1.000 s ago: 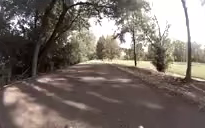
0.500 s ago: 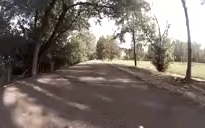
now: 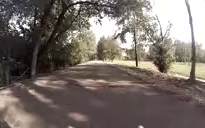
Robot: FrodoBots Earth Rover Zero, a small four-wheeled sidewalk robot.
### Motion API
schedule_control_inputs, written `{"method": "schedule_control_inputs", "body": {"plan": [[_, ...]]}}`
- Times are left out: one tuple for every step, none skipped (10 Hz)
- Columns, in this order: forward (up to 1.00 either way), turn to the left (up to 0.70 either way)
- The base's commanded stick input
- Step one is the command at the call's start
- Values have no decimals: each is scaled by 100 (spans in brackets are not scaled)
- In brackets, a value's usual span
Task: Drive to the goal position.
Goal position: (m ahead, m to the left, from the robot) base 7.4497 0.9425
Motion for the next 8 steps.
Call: {"method": "schedule_control_inputs", "body": {"plan": [[70, 0], [70, 0], [70, 0], [70, 0], [70, 0], [70, 0], [70, 0], [70, 0]]}}
